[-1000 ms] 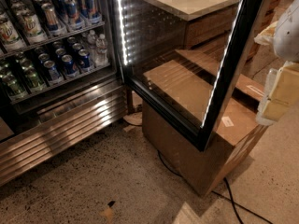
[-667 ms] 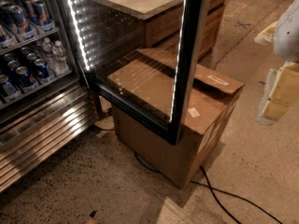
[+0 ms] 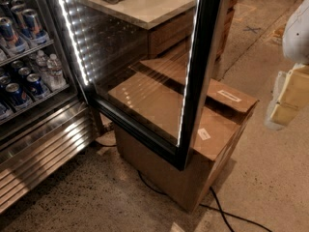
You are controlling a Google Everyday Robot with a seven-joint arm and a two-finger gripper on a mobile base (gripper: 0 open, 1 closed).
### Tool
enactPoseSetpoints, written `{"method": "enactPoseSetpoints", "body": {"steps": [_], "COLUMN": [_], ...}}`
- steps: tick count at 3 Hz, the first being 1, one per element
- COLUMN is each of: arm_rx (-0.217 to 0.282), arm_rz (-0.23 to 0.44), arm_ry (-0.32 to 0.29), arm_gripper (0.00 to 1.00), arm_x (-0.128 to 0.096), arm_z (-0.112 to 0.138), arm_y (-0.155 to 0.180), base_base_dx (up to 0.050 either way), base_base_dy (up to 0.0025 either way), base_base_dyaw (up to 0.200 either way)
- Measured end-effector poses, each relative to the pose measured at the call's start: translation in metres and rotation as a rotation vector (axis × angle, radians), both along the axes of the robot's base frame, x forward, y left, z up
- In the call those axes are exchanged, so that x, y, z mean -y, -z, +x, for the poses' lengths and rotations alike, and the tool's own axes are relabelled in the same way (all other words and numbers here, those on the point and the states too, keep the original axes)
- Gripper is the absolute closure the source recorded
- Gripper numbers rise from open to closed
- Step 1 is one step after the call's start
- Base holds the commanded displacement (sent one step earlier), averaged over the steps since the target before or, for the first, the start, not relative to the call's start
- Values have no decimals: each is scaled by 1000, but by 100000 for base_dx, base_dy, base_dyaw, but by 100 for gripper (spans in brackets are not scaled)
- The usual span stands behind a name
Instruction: Close right fridge door
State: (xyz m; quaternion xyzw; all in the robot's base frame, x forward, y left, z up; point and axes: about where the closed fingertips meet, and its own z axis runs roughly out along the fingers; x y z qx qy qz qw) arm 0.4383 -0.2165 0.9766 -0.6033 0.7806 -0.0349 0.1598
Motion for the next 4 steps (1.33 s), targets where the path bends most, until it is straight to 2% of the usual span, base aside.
{"method": "enactPoseSetpoints", "body": {"steps": [2, 4], "arm_rx": [0, -12], "arm_rz": [0, 11], "arm_ry": [0, -4], "arm_gripper": [0, 0], "arm_x": [0, -1], "arm_z": [0, 4], "arm_y": [0, 2], "base_base_dx": [5000, 0], "base_base_dy": [1, 0], "base_base_dyaw": [-2, 0]}}
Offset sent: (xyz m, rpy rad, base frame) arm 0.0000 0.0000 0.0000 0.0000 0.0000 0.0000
